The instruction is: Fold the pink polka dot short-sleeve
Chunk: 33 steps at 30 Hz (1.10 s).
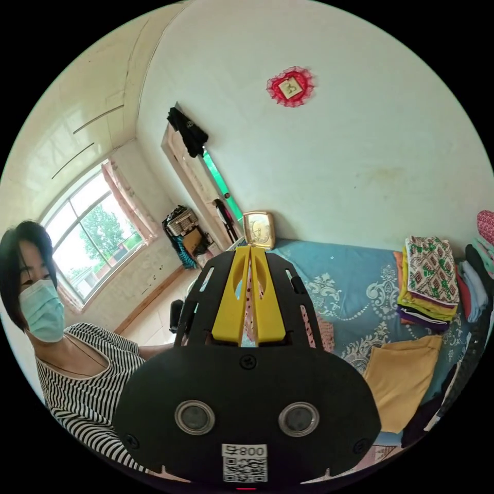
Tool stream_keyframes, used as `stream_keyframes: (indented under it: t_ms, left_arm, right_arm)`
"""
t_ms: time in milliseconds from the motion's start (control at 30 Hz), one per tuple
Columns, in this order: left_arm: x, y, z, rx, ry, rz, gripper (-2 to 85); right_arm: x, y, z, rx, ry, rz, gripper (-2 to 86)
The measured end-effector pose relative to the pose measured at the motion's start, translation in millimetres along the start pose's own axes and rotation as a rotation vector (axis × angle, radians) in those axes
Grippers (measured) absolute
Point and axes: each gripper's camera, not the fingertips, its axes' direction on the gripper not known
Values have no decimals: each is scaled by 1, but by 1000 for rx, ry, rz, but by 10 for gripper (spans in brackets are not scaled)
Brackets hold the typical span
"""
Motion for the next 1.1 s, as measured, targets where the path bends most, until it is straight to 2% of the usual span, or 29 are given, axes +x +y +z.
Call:
stream_keyframes:
  t_ms: [167, 300, 567, 667, 767, 967, 1100]
  left_arm:
    - [8, 42, -60, -9, -57, 71, 115]
    - [16, 65, -100, 69, -79, 109, 44]
    - [0, 69, -177, 188, 13, 94, 18]
    - [-6, 59, -194, 208, 43, 96, 15]
    - [-8, 43, -199, 197, 42, 104, 15]
    - [-10, 5, -187, 130, 21, 114, 14]
    - [-11, -14, -169, 70, 32, 123, 14]
  right_arm:
    - [-47, -3, 18, -21, -149, -29, -1]
    - [-70, -5, 27, -46, -177, -17, -1]
    - [-72, 2, 16, -64, -93, 72, 0]
    - [-67, 7, 11, -95, 51, 97, 1]
    - [-53, 18, 2, -103, 139, 179, 4]
    - [-71, 53, -37, 31, 200, 250, 25]
    - [-143, 64, -52, 150, 116, 122, 59]
